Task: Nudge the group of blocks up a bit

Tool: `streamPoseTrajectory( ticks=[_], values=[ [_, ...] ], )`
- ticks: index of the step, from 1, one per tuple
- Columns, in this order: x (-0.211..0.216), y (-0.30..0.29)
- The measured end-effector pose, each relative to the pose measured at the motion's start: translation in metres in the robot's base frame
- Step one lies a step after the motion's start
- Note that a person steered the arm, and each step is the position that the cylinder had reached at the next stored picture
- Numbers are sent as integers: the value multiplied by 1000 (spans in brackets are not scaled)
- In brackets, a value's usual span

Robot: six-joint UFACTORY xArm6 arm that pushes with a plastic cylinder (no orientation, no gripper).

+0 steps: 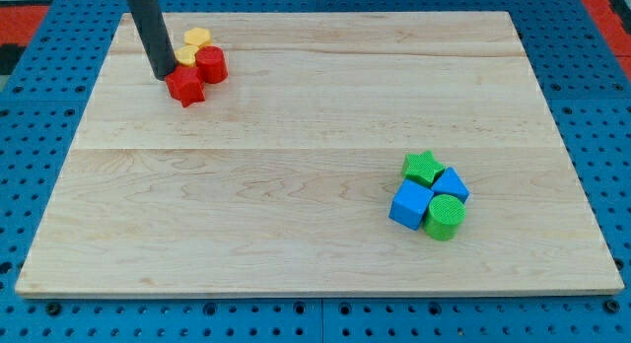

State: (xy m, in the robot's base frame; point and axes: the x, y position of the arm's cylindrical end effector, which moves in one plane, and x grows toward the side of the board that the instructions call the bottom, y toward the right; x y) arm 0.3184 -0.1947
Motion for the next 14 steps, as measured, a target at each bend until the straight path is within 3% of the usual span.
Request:
streamPoseTrajectory(
  ticks=[2,3,4,7,8,9,12,14],
  values=[
    [9,-82],
    [39,-58],
    [69,-5],
    [47,281],
    [64,372],
    [107,438],
    [247,387],
    [238,348]
  ],
)
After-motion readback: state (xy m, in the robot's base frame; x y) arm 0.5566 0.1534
